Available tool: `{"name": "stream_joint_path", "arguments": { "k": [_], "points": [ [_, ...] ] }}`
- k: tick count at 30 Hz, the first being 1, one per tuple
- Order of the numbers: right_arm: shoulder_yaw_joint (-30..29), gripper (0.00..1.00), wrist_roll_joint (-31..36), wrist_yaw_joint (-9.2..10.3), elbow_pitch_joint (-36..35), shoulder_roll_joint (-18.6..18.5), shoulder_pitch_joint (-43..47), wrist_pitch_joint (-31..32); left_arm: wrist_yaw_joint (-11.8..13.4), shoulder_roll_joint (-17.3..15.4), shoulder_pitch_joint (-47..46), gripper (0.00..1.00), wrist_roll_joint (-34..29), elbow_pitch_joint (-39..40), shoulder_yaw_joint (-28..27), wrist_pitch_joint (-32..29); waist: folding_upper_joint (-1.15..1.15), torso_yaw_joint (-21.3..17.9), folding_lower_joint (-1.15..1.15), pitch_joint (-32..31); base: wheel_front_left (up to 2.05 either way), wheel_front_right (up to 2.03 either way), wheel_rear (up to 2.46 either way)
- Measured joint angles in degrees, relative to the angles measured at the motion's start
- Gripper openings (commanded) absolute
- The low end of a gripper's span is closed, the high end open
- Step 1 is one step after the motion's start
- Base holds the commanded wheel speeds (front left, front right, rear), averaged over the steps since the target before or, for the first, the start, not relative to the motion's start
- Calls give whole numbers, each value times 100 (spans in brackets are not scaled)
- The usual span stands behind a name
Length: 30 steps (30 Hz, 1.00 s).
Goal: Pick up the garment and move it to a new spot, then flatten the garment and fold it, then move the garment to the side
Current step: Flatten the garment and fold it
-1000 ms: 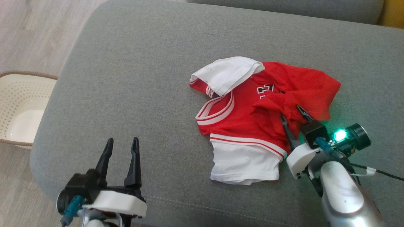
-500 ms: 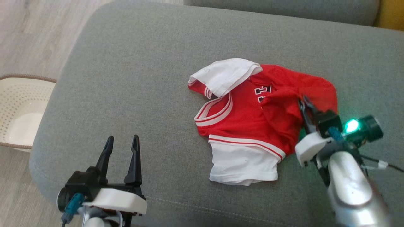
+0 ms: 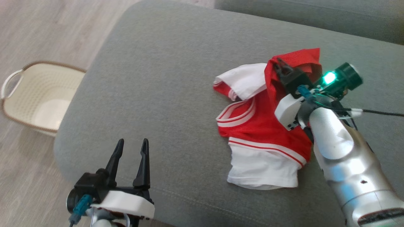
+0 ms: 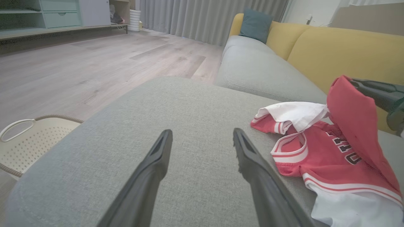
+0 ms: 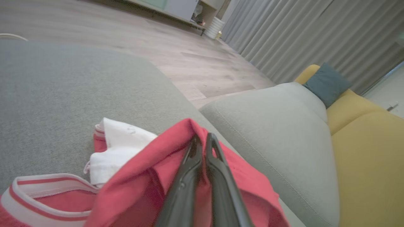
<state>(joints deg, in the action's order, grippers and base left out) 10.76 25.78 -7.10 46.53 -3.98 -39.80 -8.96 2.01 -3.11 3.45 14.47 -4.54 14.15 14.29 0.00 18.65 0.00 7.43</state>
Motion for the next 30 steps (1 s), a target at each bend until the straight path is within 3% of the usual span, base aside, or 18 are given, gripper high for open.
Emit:
{"name": "stream_joint_path", "arguments": {
  "k": [1,2,3,4,6,12,23,28,30],
  "points": [
    [107,0,0,0,192,0,-93,-1,2,1,-1,100,0,0,9,0,0,69,0,16,0,0,0],
    [201,7,-1,0,364,0,-168,-10,4,0,-1,100,1,0,13,0,0,138,0,34,0,0,0],
    [300,42,-3,0,514,1,-230,-37,13,0,-1,100,27,2,14,0,0,201,0,53,0,0,0],
    [366,95,-23,0,643,5,-280,-98,26,0,-1,100,52,7,18,0,0,257,0,75,0,0,0],
    [479,100,-129,0,887,7,-369,-183,54,0,-1,100,58,18,23,0,0,342,0,121,0,0,0],
    [880,100,-833,0,881,24,-438,-423,105,1,-2,100,59,37,22,0,0,291,0,166,0,0,0],
    [-759,100,-1411,0,265,13,-43,-525,110,1,-2,100,57,92,-5,0,0,-240,0,163,0,0,0],
    [-1054,100,-1666,0,260,19,772,-525,101,2,-9,100,55,98,-12,0,0,-292,0,238,0,0,0],
    [-932,100,-2156,0,238,20,1065,-525,94,2,-19,100,46,94,-13,0,0,-251,0,262,0,0,0]
  ]
}}
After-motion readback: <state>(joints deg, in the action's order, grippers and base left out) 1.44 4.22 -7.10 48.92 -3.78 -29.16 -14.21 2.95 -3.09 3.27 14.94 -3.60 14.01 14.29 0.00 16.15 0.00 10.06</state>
